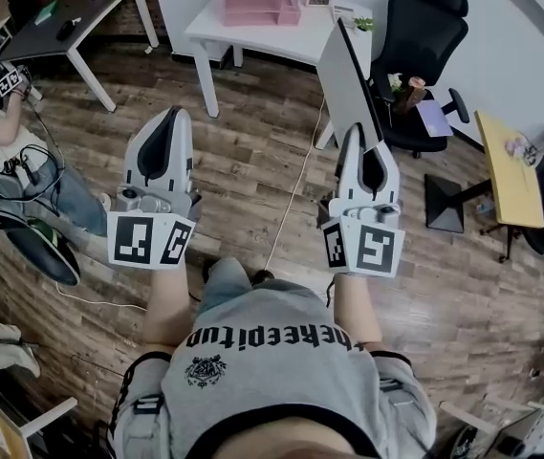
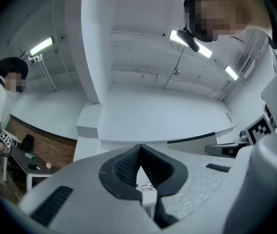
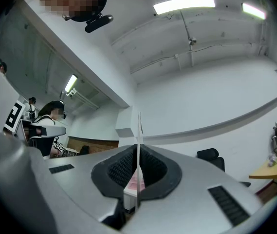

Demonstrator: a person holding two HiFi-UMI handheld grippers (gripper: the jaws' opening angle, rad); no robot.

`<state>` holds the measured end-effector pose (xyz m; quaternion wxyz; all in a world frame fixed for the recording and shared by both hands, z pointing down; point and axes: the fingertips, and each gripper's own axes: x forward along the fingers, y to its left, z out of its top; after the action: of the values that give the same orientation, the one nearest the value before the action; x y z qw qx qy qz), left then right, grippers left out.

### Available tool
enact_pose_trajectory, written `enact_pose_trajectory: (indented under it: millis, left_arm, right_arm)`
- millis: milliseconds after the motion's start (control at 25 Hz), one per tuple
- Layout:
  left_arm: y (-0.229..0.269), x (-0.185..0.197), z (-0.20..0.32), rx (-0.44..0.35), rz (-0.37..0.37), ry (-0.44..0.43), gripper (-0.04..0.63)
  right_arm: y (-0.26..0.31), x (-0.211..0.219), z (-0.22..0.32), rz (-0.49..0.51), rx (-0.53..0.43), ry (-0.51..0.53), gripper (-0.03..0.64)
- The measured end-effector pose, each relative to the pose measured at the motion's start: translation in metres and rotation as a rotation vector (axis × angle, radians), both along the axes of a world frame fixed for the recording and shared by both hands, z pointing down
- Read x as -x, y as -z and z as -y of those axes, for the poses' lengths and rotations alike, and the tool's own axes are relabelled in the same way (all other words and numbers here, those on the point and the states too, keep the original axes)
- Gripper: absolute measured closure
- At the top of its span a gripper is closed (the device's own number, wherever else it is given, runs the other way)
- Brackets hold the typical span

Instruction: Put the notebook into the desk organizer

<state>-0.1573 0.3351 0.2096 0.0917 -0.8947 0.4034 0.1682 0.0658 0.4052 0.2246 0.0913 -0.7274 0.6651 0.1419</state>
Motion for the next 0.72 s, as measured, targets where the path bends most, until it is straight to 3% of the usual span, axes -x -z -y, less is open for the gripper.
enact_pose_trajectory:
  millis: [360, 720]
  left_arm:
    - [-0.003, -0.005, 0.033, 0.002, 0.001, 0.002, 0.592]
    - [-0.003, -0.012, 0.115, 0.007, -0.006, -0.008, 0.592]
  right_arm:
    - [-0.011, -0.005, 0.035, 0.012, 0.035, 0.003, 0.607]
    - [-0.010, -0.012, 0.118, 0.017, 0.041, 0.001, 0.607]
